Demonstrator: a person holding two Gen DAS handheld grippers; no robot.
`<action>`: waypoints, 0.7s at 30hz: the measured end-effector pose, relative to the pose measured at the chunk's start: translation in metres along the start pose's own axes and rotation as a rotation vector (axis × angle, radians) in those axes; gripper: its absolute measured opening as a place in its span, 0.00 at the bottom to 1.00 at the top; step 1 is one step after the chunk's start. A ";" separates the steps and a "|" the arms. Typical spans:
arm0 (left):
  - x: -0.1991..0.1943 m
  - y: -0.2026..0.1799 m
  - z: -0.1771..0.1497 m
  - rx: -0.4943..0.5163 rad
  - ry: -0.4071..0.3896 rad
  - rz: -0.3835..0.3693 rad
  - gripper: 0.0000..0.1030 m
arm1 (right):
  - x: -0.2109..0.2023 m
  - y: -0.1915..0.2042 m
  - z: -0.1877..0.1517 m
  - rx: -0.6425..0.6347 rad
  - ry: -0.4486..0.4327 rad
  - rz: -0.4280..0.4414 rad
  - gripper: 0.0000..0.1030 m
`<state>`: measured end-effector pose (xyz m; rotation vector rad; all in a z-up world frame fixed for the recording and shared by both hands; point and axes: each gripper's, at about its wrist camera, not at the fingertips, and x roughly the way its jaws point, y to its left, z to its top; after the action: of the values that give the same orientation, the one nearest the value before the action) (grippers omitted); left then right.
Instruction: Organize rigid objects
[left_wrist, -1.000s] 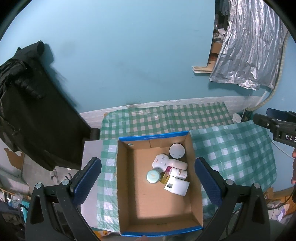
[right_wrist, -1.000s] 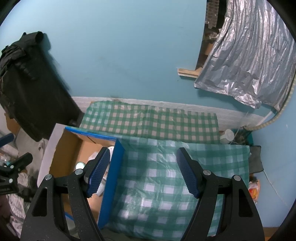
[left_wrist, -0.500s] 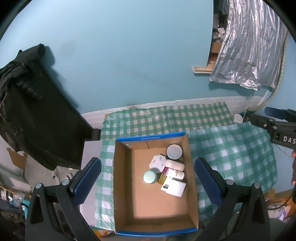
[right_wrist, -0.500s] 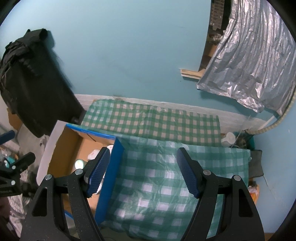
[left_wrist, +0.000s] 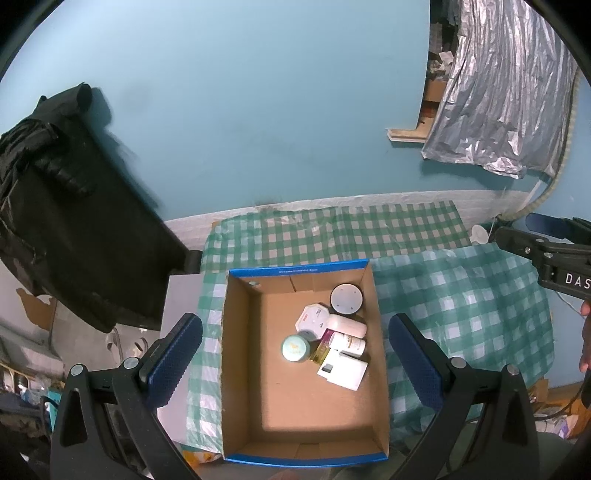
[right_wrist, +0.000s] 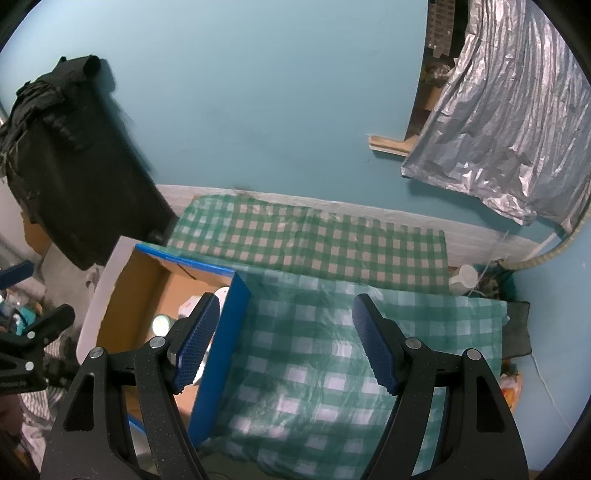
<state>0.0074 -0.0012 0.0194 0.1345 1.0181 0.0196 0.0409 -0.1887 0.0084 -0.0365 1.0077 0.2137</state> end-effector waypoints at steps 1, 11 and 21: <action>0.000 -0.002 0.000 0.001 0.000 0.004 0.99 | 0.001 -0.001 0.000 0.000 0.001 0.002 0.72; 0.001 -0.005 0.002 0.004 0.000 0.004 0.99 | 0.005 -0.002 0.000 -0.010 0.001 0.012 0.72; 0.003 -0.002 0.005 -0.005 -0.002 0.001 0.99 | 0.004 -0.004 0.000 -0.006 -0.001 0.011 0.72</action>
<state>0.0130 -0.0038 0.0186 0.1309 1.0156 0.0232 0.0435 -0.1917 0.0044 -0.0367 1.0060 0.2264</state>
